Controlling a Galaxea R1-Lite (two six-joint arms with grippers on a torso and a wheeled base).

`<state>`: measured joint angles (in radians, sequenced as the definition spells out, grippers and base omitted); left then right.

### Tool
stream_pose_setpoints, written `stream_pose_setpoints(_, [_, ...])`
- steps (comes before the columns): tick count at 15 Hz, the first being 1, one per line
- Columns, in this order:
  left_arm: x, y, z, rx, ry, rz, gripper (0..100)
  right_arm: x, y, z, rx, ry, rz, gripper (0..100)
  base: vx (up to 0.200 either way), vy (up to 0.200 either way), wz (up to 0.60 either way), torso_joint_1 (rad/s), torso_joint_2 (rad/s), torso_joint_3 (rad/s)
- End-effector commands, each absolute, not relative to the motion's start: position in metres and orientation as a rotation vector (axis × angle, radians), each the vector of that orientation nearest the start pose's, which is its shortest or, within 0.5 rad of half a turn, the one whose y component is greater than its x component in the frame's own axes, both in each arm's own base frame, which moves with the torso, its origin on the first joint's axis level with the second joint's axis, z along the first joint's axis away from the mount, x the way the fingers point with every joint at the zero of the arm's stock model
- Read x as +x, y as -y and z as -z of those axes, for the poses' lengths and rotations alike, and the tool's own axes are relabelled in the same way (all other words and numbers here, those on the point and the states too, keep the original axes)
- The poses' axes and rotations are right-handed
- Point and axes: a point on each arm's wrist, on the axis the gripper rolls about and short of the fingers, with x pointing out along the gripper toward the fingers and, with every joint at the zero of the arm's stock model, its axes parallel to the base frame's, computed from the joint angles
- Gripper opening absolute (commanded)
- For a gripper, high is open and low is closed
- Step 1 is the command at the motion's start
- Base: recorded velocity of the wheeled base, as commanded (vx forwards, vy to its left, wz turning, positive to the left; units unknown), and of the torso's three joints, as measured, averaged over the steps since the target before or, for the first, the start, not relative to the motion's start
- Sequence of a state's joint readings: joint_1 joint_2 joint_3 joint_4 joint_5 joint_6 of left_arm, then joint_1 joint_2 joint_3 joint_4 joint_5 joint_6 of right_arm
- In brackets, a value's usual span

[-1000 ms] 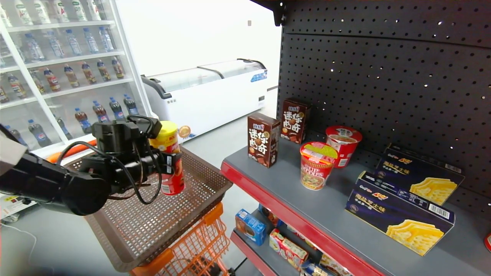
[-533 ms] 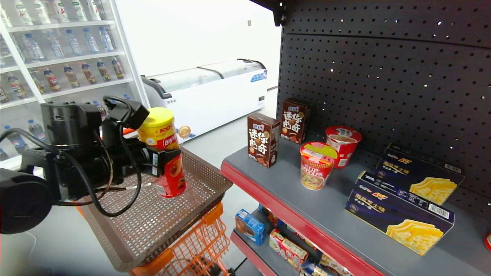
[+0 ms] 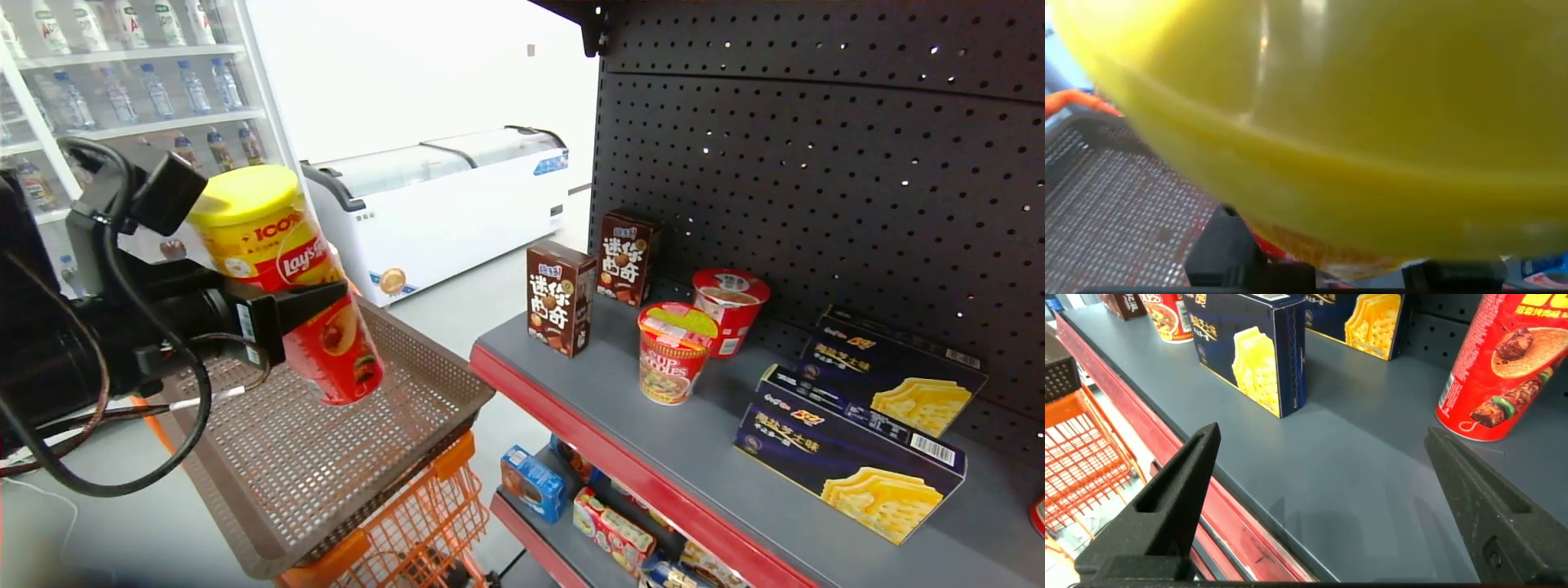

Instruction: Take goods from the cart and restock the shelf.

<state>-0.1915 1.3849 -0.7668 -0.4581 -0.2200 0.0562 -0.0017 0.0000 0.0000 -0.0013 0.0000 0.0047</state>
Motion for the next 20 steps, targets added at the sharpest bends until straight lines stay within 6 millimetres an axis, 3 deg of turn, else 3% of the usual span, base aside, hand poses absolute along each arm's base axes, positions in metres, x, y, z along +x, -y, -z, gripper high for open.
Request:
stream_pose_setpoints(1, [0.213, 0.040, -0.249, 0.049, -0.138, 0.388, 0, -0.023, 0.000, -0.076, 0.005, 0.002, 0.002, 100, 0.000, 0.000, 0.00, 0.000, 0.00, 0.000])
stream_pose_setpoints(3, [0.209, 0.029, -0.259, 0.041, -0.128, 0.359, 0, -0.023, 0.000, -0.076, 0.005, 0.002, 0.002, 100, 0.000, 0.000, 0.00, 0.000, 0.00, 0.000])
stream_pose_setpoints(8, [0.186, 0.025, -0.257, 0.021, -0.167, 0.525, 0, -0.023, 0.000, -0.076, 0.005, 0.002, 0.002, 100, 0.000, 0.000, 0.00, 0.000, 0.00, 0.000])
stream_pose_setpoints(14, [0.183, 0.037, -0.249, 0.018, -0.201, 0.626, 0, -0.023, 0.000, -0.076, 0.005, 0.002, 0.002, 100, 0.000, 0.000, 0.00, 0.000, 0.00, 0.000])
stream_pose_setpoints(16, [0.181, 0.050, -0.246, 0.003, -0.204, 0.806, 0, -0.023, 0.000, -0.076, 0.005, 0.002, 0.002, 100, 0.000, 0.000, 0.00, 0.000, 0.00, 0.000])
stream_pose_setpoints(20, [0.190, 0.060, -0.253, 0.012, -0.197, 0.851, 0, -0.023, 0.000, -0.076, 0.005, 0.002, 0.000, 100, 0.000, 0.000, 0.00, 0.000, 0.00, 0.000])
